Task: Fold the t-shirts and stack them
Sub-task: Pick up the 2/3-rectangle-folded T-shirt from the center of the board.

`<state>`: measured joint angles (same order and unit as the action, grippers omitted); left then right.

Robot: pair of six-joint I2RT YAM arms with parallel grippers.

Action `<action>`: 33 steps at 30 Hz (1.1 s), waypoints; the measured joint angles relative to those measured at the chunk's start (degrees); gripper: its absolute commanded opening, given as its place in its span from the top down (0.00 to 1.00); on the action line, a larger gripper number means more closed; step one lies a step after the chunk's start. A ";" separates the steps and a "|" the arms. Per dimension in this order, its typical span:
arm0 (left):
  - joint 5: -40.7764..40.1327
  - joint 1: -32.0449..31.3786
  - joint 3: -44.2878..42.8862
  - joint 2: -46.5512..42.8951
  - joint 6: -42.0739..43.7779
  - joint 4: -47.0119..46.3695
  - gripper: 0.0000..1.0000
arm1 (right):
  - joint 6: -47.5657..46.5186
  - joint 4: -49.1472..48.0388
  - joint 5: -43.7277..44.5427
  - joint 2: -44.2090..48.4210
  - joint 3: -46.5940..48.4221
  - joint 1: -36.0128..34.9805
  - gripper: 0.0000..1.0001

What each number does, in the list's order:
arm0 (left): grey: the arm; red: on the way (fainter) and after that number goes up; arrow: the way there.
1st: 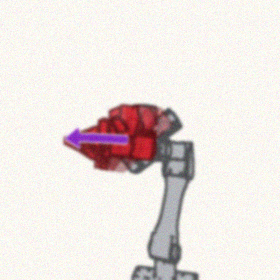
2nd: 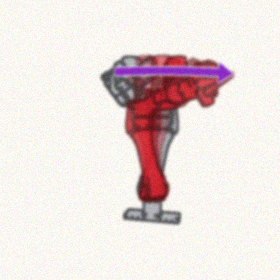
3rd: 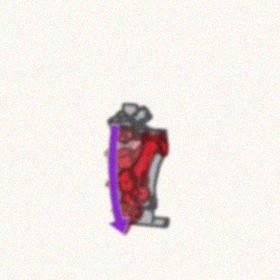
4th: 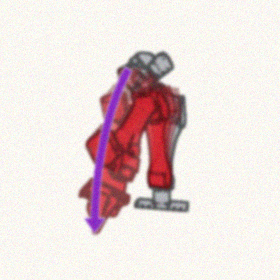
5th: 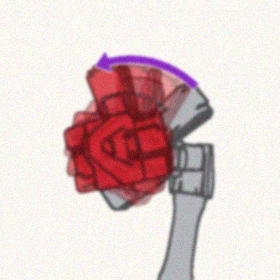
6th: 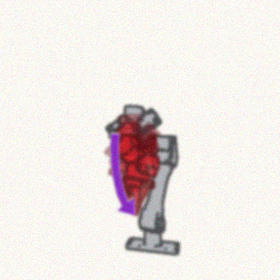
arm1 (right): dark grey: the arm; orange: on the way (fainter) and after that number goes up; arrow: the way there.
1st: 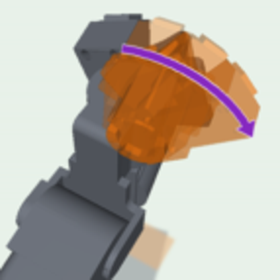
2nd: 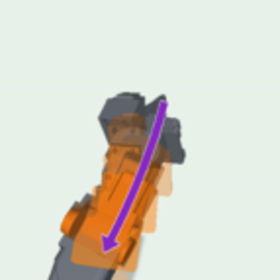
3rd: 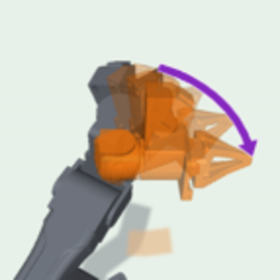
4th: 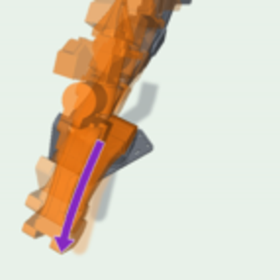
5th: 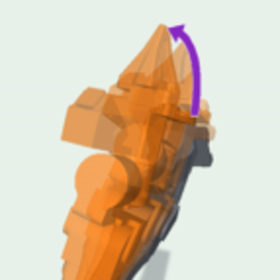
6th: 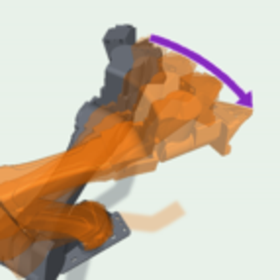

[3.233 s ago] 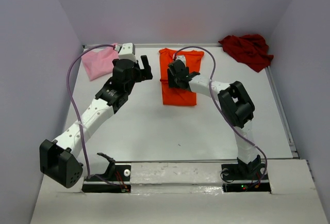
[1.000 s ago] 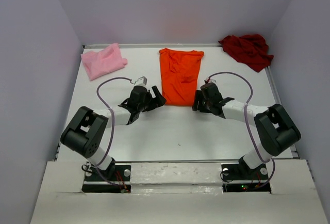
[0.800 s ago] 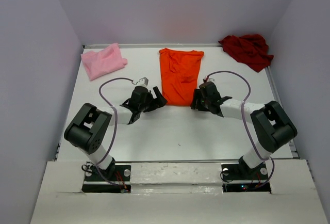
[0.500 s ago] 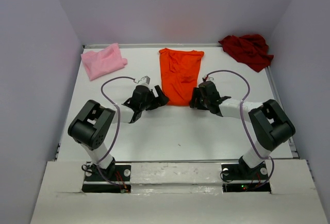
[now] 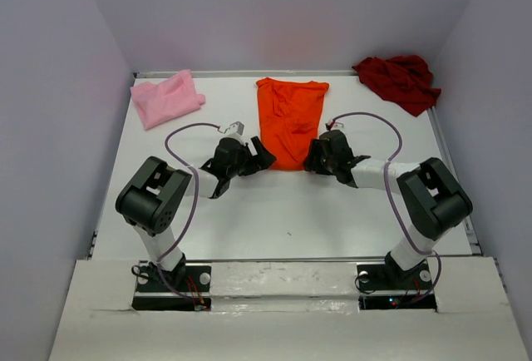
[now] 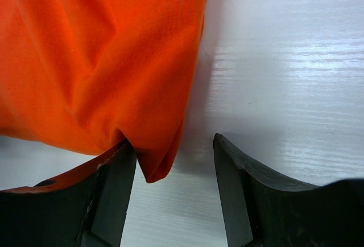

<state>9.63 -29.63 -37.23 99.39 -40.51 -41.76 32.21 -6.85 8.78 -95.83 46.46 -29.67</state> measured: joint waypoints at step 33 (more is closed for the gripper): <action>2.40 0.00 -3.69 4.22 0.57 -0.04 0.29 | -0.28 1.01 0.26 -0.20 0.55 0.00 0.39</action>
<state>12.03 -29.63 -40.93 103.61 -39.94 -41.80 31.92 -5.85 9.04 -96.03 47.00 -29.67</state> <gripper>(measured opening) 0.736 0.618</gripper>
